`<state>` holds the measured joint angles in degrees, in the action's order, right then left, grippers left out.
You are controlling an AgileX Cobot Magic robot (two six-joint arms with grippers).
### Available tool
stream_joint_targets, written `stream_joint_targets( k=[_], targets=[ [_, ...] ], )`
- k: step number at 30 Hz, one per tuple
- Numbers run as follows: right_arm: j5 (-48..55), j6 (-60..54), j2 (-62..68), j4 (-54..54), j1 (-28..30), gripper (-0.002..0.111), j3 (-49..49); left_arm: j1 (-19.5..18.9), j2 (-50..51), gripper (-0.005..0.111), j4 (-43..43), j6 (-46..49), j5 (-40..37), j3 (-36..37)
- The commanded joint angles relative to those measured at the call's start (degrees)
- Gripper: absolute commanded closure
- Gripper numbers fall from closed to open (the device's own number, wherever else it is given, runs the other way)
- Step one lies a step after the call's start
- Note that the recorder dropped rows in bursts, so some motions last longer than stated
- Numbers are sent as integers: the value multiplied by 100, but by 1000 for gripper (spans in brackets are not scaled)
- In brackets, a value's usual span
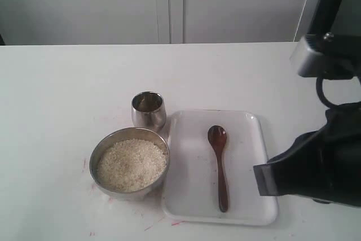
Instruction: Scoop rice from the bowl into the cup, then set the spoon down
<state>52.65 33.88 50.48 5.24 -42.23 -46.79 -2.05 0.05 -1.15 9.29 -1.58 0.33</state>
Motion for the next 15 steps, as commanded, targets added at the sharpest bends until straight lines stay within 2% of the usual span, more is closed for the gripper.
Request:
stream_joint_targets(
  k=[1, 4, 6, 15],
  targets=[
    [-540, -34, -36, 716, -5, 108, 32, 6, -5, 92, 64, -8, 34, -33],
    [-1431, -34, -36, 1618, -5, 108, 128, 6, -5, 92, 64, -8, 34, -33],
    [-2432, -54, -240, 2292, 110, 108, 447, 6, -5, 92, 64, -8, 34, -33],
    [-5163, -81, -1064, 2929, 1315, 108, 1758, 6, -5, 92, 64, -8, 34, -33]
  ],
)
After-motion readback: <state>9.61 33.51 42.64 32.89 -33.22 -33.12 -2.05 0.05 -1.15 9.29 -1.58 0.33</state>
